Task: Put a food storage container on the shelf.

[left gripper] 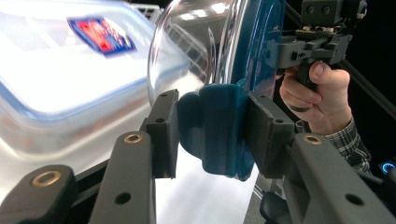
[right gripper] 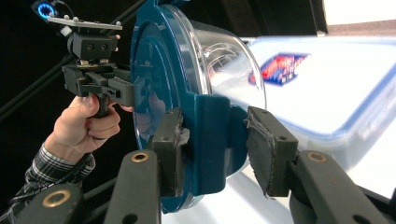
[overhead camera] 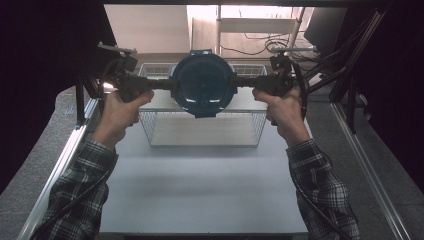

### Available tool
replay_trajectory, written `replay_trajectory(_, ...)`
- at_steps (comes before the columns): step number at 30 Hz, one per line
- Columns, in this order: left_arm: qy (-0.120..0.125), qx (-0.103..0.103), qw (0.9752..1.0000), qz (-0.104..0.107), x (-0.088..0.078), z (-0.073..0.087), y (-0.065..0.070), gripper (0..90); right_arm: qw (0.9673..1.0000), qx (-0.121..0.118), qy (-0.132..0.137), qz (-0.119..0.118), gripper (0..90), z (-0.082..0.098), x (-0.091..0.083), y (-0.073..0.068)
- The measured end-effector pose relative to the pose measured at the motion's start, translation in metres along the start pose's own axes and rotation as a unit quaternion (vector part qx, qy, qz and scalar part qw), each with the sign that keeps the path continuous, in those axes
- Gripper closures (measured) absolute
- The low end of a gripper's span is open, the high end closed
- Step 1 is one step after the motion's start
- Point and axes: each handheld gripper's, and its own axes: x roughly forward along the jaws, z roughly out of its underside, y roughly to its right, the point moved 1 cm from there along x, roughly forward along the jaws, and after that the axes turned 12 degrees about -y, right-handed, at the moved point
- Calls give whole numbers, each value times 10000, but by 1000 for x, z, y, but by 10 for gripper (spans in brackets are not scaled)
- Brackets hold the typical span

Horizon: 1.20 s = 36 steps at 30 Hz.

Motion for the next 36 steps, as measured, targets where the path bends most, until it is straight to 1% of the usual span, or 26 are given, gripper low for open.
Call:
replay_trajectory(1,2,-20,10000,-7,-2,-5,-1,578,10000,7,15,-6,578,-3,0,0)
replay_trajectory(2,2,-20,10000,-7,-2,-5,-1,577,10000,7,15,-6,578,-3,0,0)
replay_trajectory(3,-4,-43,10000,-29,-5,-13,-4,577,10000,35,59,-15,578,-12,1,2)
replay_trajectory(4,-4,-43,10000,-29,-5,-13,-4,577,10000,42,69,-17,578,-16,2,3)
replay_trajectory(5,-1,-74,10000,-45,-7,-20,-6,577,10000,56,75,-15,578,-19,2,5)
replay_trajectory(6,-1,-74,10000,-45,-7,-20,-6,576,10000,56,75,-15,578,-19,2,5)
replay_trajectory(7,-2,-107,9999,-55,-8,-27,-11,577,9999,104,107,-28,577,-26,4,9)
replay_trajectory(9,10,-158,9999,-41,-8,-33,-16,576,9999,115,122,-19,577,-30,5,12)
replay_trajectory(12,58,-225,9997,-10,-6,-39,-24,575,9997,195,157,-42,577,-38,8,19)
replay_trajectory(13,58,-225,9997,-10,-6,-39,-24,575,9997,208,155,-39,577,-40,9,22)
replay_trajectory(14,66,-295,9995,7,-6,-41,-28,575,9996,239,165,-45,577,-42,11,23)
replay_trajectory(15,66,-295,9995,7,-6,-41,-28,575,9995,255,163,-41,577,-43,11,25)
replay_trajectory(16,96,-363,9993,21,-5,-44,-33,575,9994,292,164,-52,577,-45,13,27)
replay_trajectory(17,96,-363,9993,21,-5,-44,-33,574,9994,292,164,-52,577,-45,13,27)
replay_trajectory(18,81,-386,9992,8,-4,-46,-37,575,9993,332,171,-62,577,-48,15,31)
replay_trajectory(19,81,-386,9992,8,-4,-46,-37,574,9993,332,171,-62,577,-48,15,31)
replay_trajectory(22,109,-504,9987,-65,-3,-49,-43,572,9989,450,119,-87,576,-51,20,39)
replay_trajectory(24,108,-523,9985,-71,-3,-50,-45,570,9988,467,117,-87,576,-52,22,40)
replay_trajectory(26,102,-618,9980,-53,-2,-50,-49,569,9985,541,86,-80,575,-53,25,45)
replay_trajectory(29,153,-617,9980,-71,0,-52,-51,569,9980,609,139,-124,573,-55,26,48)
replay_trajectory(32,197,-619,9978,-105,2,-53,-51,561,9977,657,145,-106,566,-55,26,50)
replay_trajectory(33,232,-604,9977,-191,3,-54,-50,554,9976,671,167,-21,547,-56,28,52)
replay_trajectory(36,289,-644,9974,-168,5,-53,-52,542,9971,747,118,73,531,-56,29,53)
